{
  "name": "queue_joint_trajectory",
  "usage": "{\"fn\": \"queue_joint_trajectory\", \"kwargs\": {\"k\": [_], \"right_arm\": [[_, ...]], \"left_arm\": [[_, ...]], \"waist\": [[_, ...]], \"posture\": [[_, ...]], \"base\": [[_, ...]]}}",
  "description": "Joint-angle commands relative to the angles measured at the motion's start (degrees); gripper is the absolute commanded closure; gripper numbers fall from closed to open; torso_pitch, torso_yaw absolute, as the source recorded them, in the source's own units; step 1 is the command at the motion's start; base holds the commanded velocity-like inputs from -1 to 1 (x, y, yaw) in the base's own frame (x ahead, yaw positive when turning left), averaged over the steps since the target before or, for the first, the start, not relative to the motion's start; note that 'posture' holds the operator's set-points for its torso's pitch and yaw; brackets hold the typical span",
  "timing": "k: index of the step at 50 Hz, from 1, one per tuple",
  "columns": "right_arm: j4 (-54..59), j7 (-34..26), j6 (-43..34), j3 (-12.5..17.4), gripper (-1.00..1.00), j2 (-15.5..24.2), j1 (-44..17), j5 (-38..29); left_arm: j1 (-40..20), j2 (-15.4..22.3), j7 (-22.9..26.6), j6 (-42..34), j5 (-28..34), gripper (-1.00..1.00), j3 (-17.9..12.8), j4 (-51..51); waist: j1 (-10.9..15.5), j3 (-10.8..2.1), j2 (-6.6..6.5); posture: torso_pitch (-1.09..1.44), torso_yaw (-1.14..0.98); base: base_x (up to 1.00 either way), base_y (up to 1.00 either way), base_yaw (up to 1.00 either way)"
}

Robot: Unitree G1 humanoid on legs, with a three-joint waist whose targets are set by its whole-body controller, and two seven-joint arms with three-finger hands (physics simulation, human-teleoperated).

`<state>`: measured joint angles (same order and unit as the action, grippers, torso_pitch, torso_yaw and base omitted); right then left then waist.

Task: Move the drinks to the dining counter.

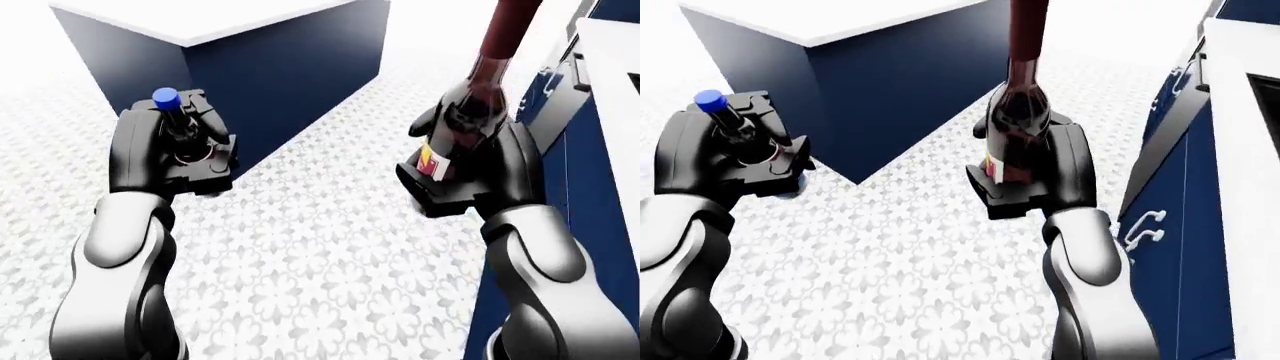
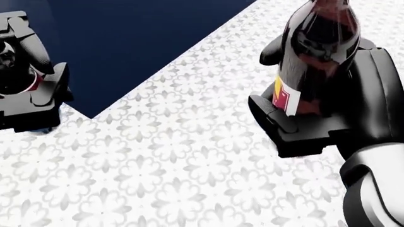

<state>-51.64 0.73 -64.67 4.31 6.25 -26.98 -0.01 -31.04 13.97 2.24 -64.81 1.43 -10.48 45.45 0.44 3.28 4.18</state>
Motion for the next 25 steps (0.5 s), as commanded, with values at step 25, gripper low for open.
{"fn": "queue_joint_trajectory", "kwargs": {"k": [25], "right_arm": [[-0.03, 2.95, 1.4, 2.69, 1.0, 1.03, -2.14, 4.27]], "left_arm": [[-2.3, 0.32, 0.14, 0.85, 1.21, 1.0, 0.11, 2.31]], "waist": [[0.83, -1.42, -3.83]], "posture": [[0.0, 0.0]], "base": [[0.01, -0.03, 0.59]]}}
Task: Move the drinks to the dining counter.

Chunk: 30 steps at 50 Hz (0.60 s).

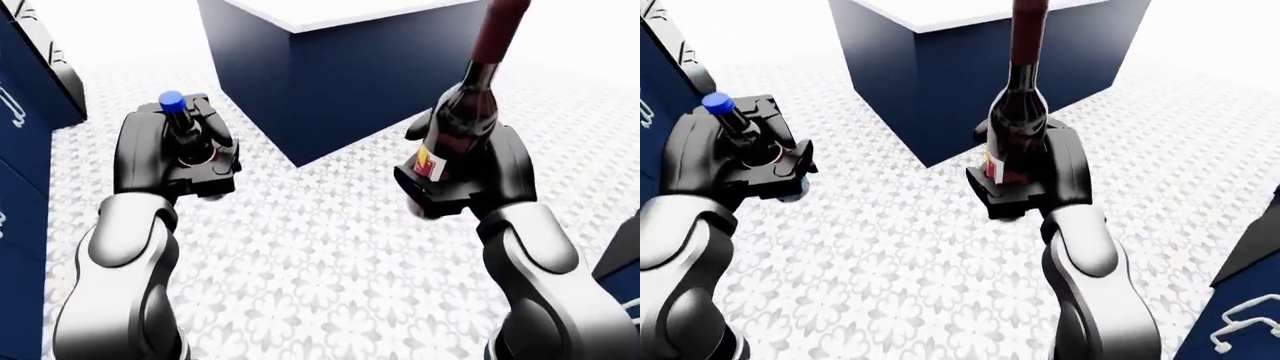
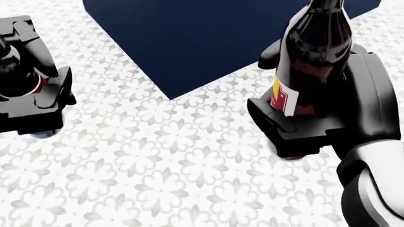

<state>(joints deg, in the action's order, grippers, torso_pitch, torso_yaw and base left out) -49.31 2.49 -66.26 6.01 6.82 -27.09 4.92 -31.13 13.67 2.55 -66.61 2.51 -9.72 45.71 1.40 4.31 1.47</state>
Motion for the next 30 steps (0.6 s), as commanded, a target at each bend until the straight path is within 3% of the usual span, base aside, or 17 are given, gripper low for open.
{"fn": "queue_joint_trajectory", "kwargs": {"k": [1, 2, 4, 7, 9, 12, 14, 15, 16, 17, 18, 25, 26, 27, 28, 29, 30], "right_arm": [[-2.17, 1.3, 3.16, 0.94, 1.0, 0.53, -1.84, -0.62], [-2.15, 1.39, 3.25, 0.97, 1.0, 0.5, -1.73, -0.54], [-1.85, 1.4, 4.09, 0.83, 1.0, 0.56, -1.15, -0.48], [-1.86, 1.55, 4.21, 0.54, 1.0, 0.65, -1.01, -0.55], [-1.87, 1.6, 4.31, 0.43, 1.0, 0.65, -0.97, -0.61], [-1.95, 1.62, 4.19, 0.41, 1.0, 0.59, -1.04, -0.61], [-2.35, 1.53, 3.86, 0.48, 1.0, 0.57, -1.08, -0.46], [-2.26, 1.46, 3.94, 0.57, 1.0, 0.61, -1.08, -0.42], [-2.17, 1.4, 4.04, 0.64, 1.0, 0.64, -1.06, -0.37], [-2.14, 1.35, 4.11, 0.67, 1.0, 0.69, -1.02, -0.34], [-2.01, 1.38, 4.3, 0.75, 1.0, 0.69, -0.98, -0.35], [-2.04, 1.36, 4.82, 0.45, 1.0, 0.69, -0.55, -0.37], [-2.05, 1.37, 4.82, 0.39, 1.0, 0.7, -0.55, -0.41], [-1.99, 1.33, 4.83, 0.33, 1.0, 0.71, -0.54, -0.43], [-2.07, 1.36, 4.69, 0.23, 1.0, 0.73, -0.63, -0.51], [-2.04, 1.28, 4.84, 0.12, 1.0, 0.77, -0.54, -0.59], [-2.0, 1.23, 4.97, 0.04, 1.0, 0.71, -0.48, -0.65]], "left_arm": [[-2.08, 0.59, -0.14, 2.81, 0.13, 1.0, -0.66, 2.02], [-1.97, 0.55, -0.13, 3.07, 0.14, 1.0, -0.7, 1.85], [-1.69, 0.46, -0.15, 3.31, 0.17, 1.0, -0.72, 1.84], [-1.16, 0.31, -0.13, 3.85, 0.13, 1.0, -0.82, 1.72], [-1.11, 0.27, -0.14, 4.07, 0.09, 1.0, -0.87, 1.54], [-0.68, 0.19, -0.16, 4.36, 0.06, 1.0, -0.89, 1.57], [-0.62, 0.15, -0.2, 4.55, 0.04, 1.0, -0.89, 1.43], [-0.61, 0.14, -0.2, 4.63, 0.03, 1.0, -0.85, 1.36], [-0.65, 0.13, -0.22, 4.57, 0.03, 1.0, -0.83, 1.38], [-0.66, 0.13, -0.25, 4.62, 0.05, 1.0, -0.79, 1.3], [-0.61, 0.09, -0.27, 4.86, 0.04, 1.0, -0.79, 1.09], [-0.45, 0.07, -0.28, 4.89, 0.06, 1.0, -0.76, 1.18], [-0.45, 0.07, -0.27, 4.88, 0.06, 1.0, -0.77, 1.21], [-0.38, 0.04, -0.28, 5.01, 0.06, 1.0, -0.78, 1.11], [-0.24, 0.02, -0.28, 5.14, 0.07, 1.0, -0.76, 1.1], [-0.2, 0.0, -0.29, 5.28, 0.07, 1.0, -0.78, 1.02], [-0.16, -0.01, -0.28, 5.32, 0.06, 1.0, -0.8, 1.0]], "waist": [[0.03, -1.84, -1.92], [-0.47, -1.31, -3.55], [-0.3, -2.53, -4.68], [0.29, -3.16, -4.67], [0.92, -2.73, -4.09], [1.96, -2.69, -2.23], [2.16, -3.09, 0.3], [2.0, -3.88, 3.0], [1.47, -3.52, 3.01], [1.04, -2.13, 2.63], [1.18, -1.85, 2.35], [-1.35, -1.6, -1.07], [-1.24, -1.79, -1.52], [-0.34, -2.17, -2.76], [0.18, -1.97, -3.08], [-0.43, -0.4, -3.15], [0.53, -0.87, -3.41]], "posture": [[0.0, 0.0], [0.0, 0.0], [0.0, 0.0], [0.0, 0.0], [0.0, 0.0], [0.0, 0.0], [0.0, 0.0], [0.0, 0.0], [0.0, 0.0], [0.0, 0.0], [0.0, 0.0], [0.0, 0.0], [0.0, 0.0], [0.0, 0.0], [0.0, 0.0], [0.0, 0.0], [0.0, 0.0]], "base": [[0.28, -0.75, 0.0], [0.31, -0.76, 0.0], [0.34, -0.76, 0.0], [0.39, -0.77, 0.0], [0.43, -0.77, 0.0], [0.44, -0.76, 0.0], [0.46, -0.77, 0.0], [0.48, -0.76, 0.0], [0.48, -0.77, 0.0], [0.47, -0.77, 0.0], [0.48, -0.77, 0.0], [0.48, -0.75, 0.0], [0.48, -0.58, 0.0], [0.48, -0.55, 0.0], [0.52, -0.52, 0.0], [0.61, -0.41, 0.0], [0.64, -0.36, 0.0]]}}
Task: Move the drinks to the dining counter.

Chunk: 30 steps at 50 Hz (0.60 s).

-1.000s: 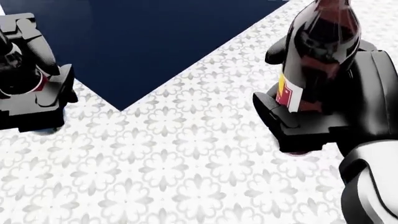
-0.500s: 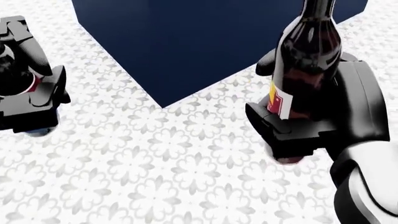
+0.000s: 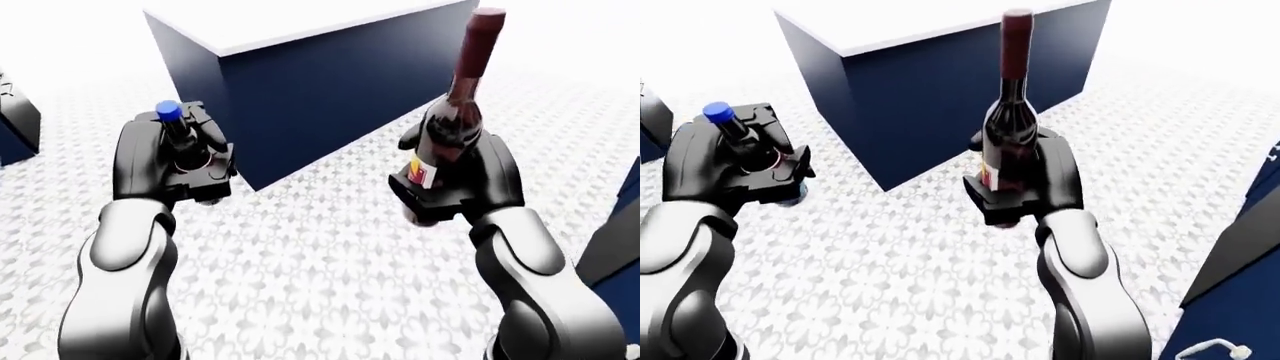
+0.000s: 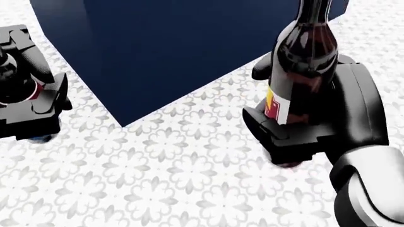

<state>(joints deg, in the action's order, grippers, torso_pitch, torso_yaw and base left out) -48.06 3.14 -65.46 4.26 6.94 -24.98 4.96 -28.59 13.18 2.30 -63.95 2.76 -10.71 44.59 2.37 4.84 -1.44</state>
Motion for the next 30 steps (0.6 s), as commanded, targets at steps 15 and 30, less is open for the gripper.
{"fn": "queue_joint_trajectory", "kwargs": {"k": [15, 30], "right_arm": [[-3.42, -0.09, 3.78, 1.76, 1.0, 0.57, -2.81, -1.11], [-3.75, -1.55, 4.01, 0.91, 1.0, 0.42, -2.63, -2.16]], "left_arm": [[-3.27, 0.71, 0.03, 1.94, -0.2, 1.0, 0.19, 2.45], [-3.38, 0.56, 0.1, 2.09, 0.03, 1.0, 0.33, 2.32]], "waist": [[-1.35, -2.69, 4.11], [1.8, -4.34, -0.09]], "posture": [[0.0, 0.0], [0.0, 0.0]], "base": [[0.68, -0.21, 0.0], [0.24, 0.08, 0.53]]}}
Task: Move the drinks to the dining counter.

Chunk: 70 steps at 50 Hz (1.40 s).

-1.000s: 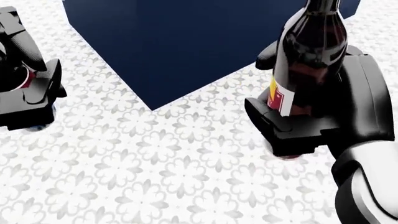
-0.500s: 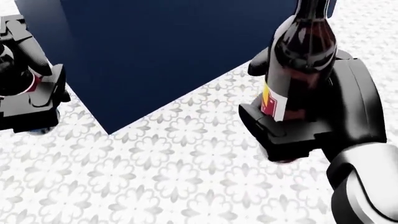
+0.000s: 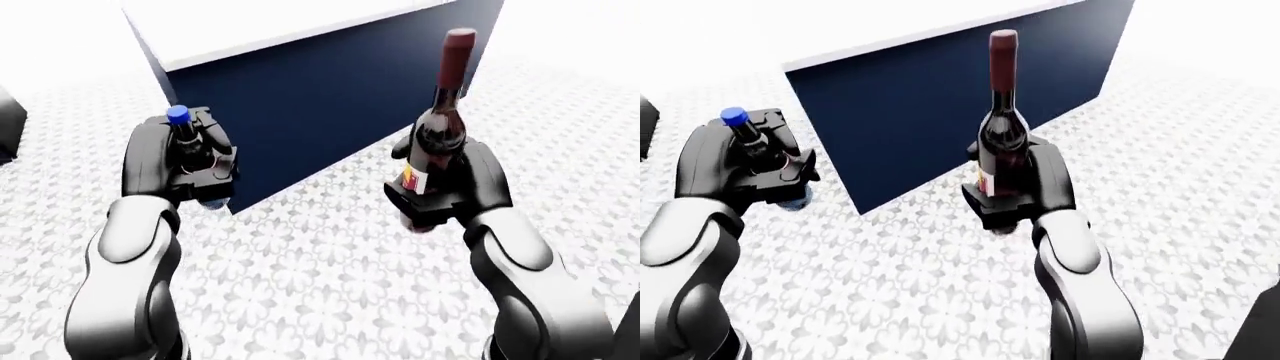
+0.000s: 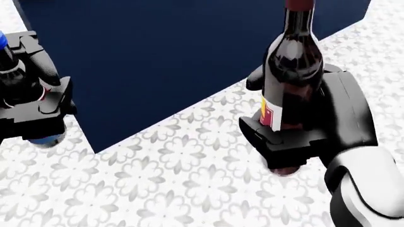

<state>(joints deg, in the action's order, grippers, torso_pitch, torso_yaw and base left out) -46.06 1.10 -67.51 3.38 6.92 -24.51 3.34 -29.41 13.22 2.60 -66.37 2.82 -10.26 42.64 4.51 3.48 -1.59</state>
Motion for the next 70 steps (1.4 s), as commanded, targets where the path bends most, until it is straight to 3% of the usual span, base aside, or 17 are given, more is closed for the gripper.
{"fn": "queue_joint_trajectory", "kwargs": {"k": [1, 5, 8, 10, 18, 23, 24, 27, 31, 36, 44, 46, 47, 55, 60, 66, 70], "right_arm": [[-5.55, 0.42, 6.32, 1.76, 1.0, 0.45, -3.11, -0.65], [-5.33, 0.21, 7.02, 1.35, 1.0, 0.26, -2.61, -1.06], [-5.52, 0.02, 6.8, 1.39, 1.0, 0.15, -2.67, -1.22], [-5.49, -0.11, 6.94, 1.49, 1.0, 0.09, -2.57, -1.27], [-5.65, -0.31, 7.03, 1.79, 1.0, 0.02, -2.44, -1.36], [-5.71, -0.41, 6.92, 2.55, 1.0, 0.06, -2.62, -1.07], [-5.66, -0.35, 7.02, 2.84, 1.0, 0.11, -2.62, -0.91], [-5.1, 0.18, 6.61, 3.51, 1.0, 0.31, -3.0, -0.44], [-5.73, 0.39, 5.54, 3.87, 1.0, 0.82, -3.4, 0.44], [-5.84, 0.63, 5.04, 3.62, 1.0, 1.16, -3.4, 0.61], [-6.13, 0.6, 4.76, 2.89, 1.0, 1.31, -3.49, 0.15], [-5.95, 0.38, 4.94, 2.5, 1.0, 1.51, -3.48, -0.28], [-5.85, 0.25, 4.93, 2.39, 1.0, 1.44, -3.5, -0.4], [-6.18, -0.68, 1.82, 2.3, 1.0, 0.71, -6.01, -0.43], [-3.69, 0.56, 1.78, 4.19, 1.0, 0.07, -7.38, 1.8], [-3.04, 1.72, -0.43, 4.0, 1.0, 1.2, -10.25, 3.17], [-3.26, 2.03, -2.93, 3.65, 1.0, 2.15, -13.0, 3.73]], "left_arm": [[-2.63, 0.52, -0.2, 4.43, -0.05, 1.0, -0.18, 4.3], [-2.31, 0.48, -0.25, 4.62, -0.09, 1.0, -0.14, 4.35], [-2.5, 0.57, -0.22, 4.92, -0.15, 1.0, -0.31, 3.95], [-2.55, 0.58, -0.28, 4.53, -0.16, 1.0, -0.25, 4.28], [-2.38, 0.6, -0.29, 4.68, -0.32, 1.0, -0.41, 4.27], [-2.73, 0.82, -0.33, 4.02, -0.43, 1.0, -0.48, 4.67], [-2.94, 0.84, -0.4, 4.03, -0.43, 1.0, -0.44, 4.46], [-3.11, 0.82, -0.48, 3.73, -0.37, 1.0, -0.18, 4.64], [-3.47, 0.85, -0.49, 3.65, -0.25, 1.0, -0.01, 4.49], [-3.54, 0.87, -0.36, 3.22, -0.24, 1.0, -0.08, 4.85], [-3.35, 0.73, -0.26, 3.46, -0.03, 1.0, 0.15, 4.83], [-3.53, 0.76, -0.22, 3.26, 0.01, 1.0, 0.12, 4.89], [-3.58, 0.76, -0.18, 3.21, -0.01, 1.0, 0.06, 4.92], [-4.31, 1.25, -0.05, 1.98, -0.4, 1.0, -0.54, 5.6], [-4.75, 1.49, -0.16, 1.48, -0.71, 1.0, -0.75, 5.76], [-5.91, 2.03, -0.18, 0.56, -1.0, 1.0, -0.99, 5.54], [-7.16, 2.63, -0.24, -0.53, -1.41, 1.0, -1.36, 5.69]], "waist": [[-0.44, -2.55, 0.03], [-1.7, -2.19, 1.54], [-3.43, -4.03, 7.29], [-4.07, -1.89, 5.32], [-3.79, -2.31, 2.37], [-3.38, -2.57, -2.42], [-3.17, -4.39, -3.97], [-3.65, -1.27, -1.78], [-3.72, -2.16, 0.41], [-3.79, -1.33, -2.12], [-2.24, -2.34, 1.28], [-2.1, -2.63, 9.07], [-2.22, -0.47, 8.32], [-4.05, -0.64, 3.13], [-4.55, -2.37, 2.46], [-3.53, -0.03, 4.96], [-3.48, -1.43, 1.12]], "posture": [[0.0, 0.0], [0.0, 0.0], [0.0, 0.0], [0.0, 0.0], [0.0, 0.0], [0.0, 0.0], [0.0, 0.0], [0.0, 0.0], [0.0, 0.0], [0.0, 0.0], [0.0, 0.0], [0.0, 0.0], [0.0, 0.0], [0.0, 0.0], [0.0, 0.0], [0.0, 0.0], [0.0, 0.0]], "base": [[0.06, 0.0, 1.0], [0.06, 0.0, 1.0], [0.05, 0.0, 1.0], [0.06, 0.0, 1.0], [0.06, 0.0, 1.0], [0.06, 0.0, 1.0], [0.06, 0.0, 1.0], [0.02, 0.0, 0.63], [0.0, -0.15, 0.0], [0.32, -0.88, 0.0], [0.4, -0.85, 0.0], [0.0, 0.0, 0.0], [0.0, 0.0, 0.0], [0.0, 0.0, 0.0], [0.07, 0.0, 0.0], [0.29, 0.0, 0.0], [0.29, 0.0, 0.0]]}}
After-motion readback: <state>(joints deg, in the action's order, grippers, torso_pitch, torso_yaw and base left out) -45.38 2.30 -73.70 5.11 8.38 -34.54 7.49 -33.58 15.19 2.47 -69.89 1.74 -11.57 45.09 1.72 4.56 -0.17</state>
